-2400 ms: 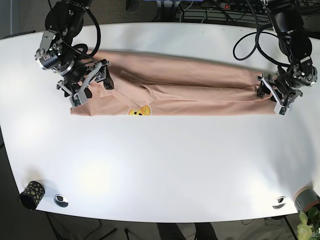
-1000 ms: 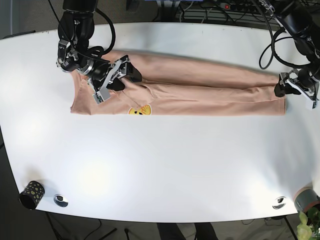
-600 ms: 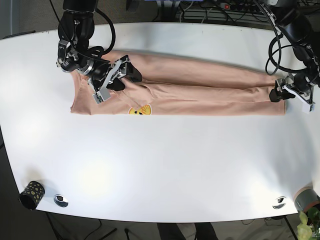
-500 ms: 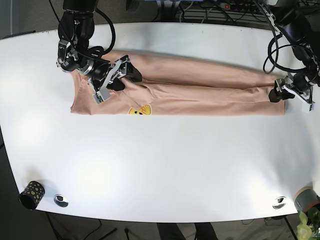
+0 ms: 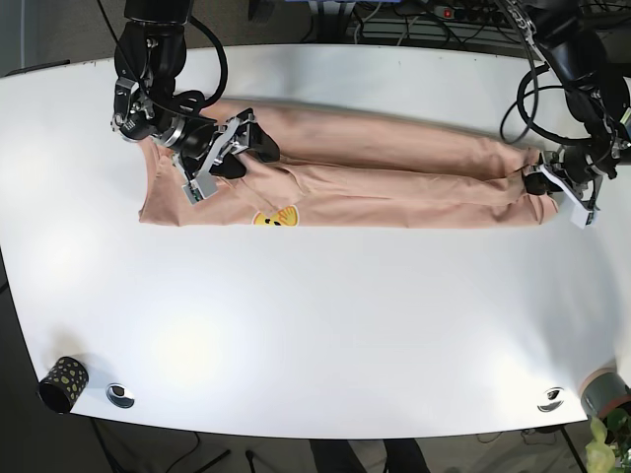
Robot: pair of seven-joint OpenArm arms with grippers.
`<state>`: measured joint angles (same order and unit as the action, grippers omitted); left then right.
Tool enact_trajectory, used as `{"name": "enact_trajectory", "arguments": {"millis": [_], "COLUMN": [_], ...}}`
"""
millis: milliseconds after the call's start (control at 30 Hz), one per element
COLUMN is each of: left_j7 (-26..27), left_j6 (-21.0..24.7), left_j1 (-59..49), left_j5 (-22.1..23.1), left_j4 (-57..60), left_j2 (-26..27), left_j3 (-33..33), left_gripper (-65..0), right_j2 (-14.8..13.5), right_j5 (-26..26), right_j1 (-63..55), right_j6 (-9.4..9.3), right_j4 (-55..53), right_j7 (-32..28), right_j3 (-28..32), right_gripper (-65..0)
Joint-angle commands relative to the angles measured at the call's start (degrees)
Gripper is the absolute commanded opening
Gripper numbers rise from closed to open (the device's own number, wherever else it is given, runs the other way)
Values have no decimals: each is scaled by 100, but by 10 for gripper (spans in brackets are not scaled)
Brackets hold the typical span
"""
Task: Fold the T-shirt properly
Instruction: 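Fold the hem end with the left gripper toward the right gripper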
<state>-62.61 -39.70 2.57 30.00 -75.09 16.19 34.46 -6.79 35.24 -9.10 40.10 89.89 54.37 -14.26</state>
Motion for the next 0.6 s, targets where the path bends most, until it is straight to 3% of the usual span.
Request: {"name": "enact_trajectory", "arguments": {"millis": [0,267,567], "left_j7": [111,111,111], "left_j6": [-30,-30,370], "left_j1": [-147,-666,-613], "left_j5": [178,178,143], "left_j4": [-961,-3036,-3230], "left_j2": [83,-111,-647], "left_j3": [-145,-1446,-2483], "left_gripper": [-565,-614,-610], "right_j2": [-29,-29,-20], "right_j5": [-48,-48,-48], "right_j1": [9,9,18], "right_j6": [-14,-23,-23], "right_j4": [36,36,-35], "right_j7": [124,124,124], "right_j3": [-2,-11,-2], "right_gripper": [-190,-190,-190]}}
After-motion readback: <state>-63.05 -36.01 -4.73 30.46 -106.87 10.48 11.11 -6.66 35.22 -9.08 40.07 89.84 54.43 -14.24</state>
